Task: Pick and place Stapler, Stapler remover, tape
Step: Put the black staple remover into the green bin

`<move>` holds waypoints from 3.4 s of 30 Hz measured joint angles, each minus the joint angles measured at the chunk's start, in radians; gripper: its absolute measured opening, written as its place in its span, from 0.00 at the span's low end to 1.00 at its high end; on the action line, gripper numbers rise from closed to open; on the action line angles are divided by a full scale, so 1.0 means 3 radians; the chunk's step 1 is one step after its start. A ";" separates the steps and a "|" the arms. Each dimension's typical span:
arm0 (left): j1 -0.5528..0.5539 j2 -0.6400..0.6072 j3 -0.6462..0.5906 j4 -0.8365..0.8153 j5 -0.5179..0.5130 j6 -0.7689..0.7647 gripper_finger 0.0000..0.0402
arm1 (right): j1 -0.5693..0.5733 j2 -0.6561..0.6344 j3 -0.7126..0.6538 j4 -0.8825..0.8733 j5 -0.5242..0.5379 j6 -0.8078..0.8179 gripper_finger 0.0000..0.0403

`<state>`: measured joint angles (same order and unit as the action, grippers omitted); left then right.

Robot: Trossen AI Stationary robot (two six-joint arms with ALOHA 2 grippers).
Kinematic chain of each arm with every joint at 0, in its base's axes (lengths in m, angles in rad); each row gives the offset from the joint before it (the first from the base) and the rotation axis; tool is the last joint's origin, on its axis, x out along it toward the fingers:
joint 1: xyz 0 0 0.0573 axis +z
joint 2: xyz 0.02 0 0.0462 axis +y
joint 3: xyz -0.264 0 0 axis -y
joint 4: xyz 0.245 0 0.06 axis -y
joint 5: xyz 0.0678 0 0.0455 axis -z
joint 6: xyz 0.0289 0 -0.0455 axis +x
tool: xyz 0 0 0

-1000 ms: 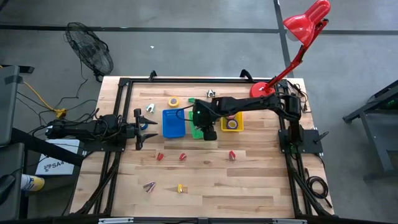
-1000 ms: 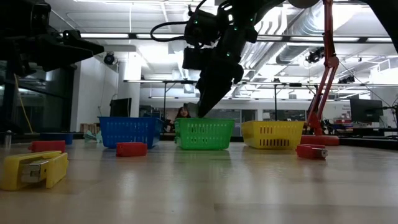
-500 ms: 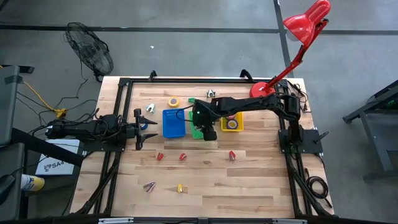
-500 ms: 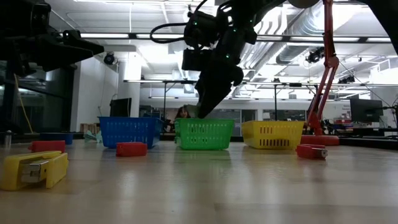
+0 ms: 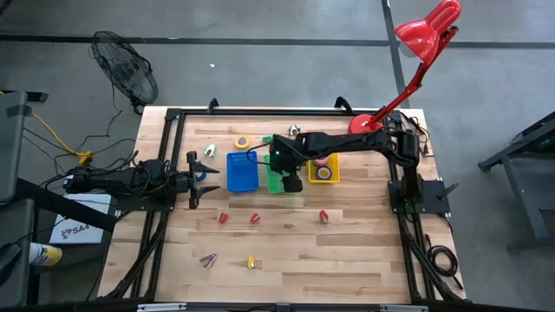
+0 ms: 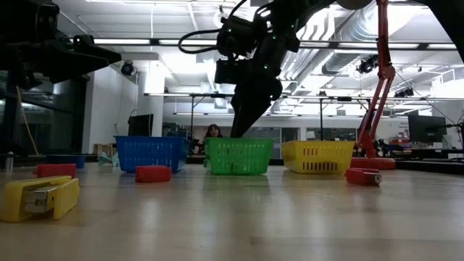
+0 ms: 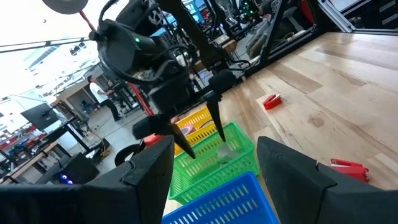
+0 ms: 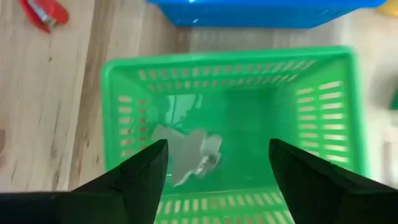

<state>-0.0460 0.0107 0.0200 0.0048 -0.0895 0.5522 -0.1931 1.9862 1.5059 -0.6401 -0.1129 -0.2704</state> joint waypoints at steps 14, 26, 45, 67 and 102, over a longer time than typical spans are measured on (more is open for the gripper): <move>-0.0001 -0.0001 0.0001 0.0000 0.0001 -0.0001 0.56 | -0.0356 -0.0295 0.0005 -0.0022 0.0408 0.0599 0.68; 0.0000 0.0000 0.0001 0.0000 0.0000 0.0000 0.56 | -0.0989 -0.0330 0.0017 -0.0078 0.0442 0.1353 0.68; -0.0001 0.0000 0.0000 0.0000 -0.0001 -0.0001 0.56 | -0.1417 -0.0190 0.0335 0.0157 0.0558 0.2469 0.68; -0.0001 0.0001 0.0000 0.0000 0.0000 0.0000 0.56 | -0.1452 0.1029 0.2200 -0.0841 0.0380 0.2413 0.68; 0.0000 0.0000 0.0000 0.0001 -0.0025 0.0000 0.56 | -0.1503 0.1272 0.2394 -0.1489 0.0589 0.2821 0.74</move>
<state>-0.0460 0.0108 0.0200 0.0051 -0.0968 0.5522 -0.6441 2.3677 2.2242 -1.0869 0.0638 0.5758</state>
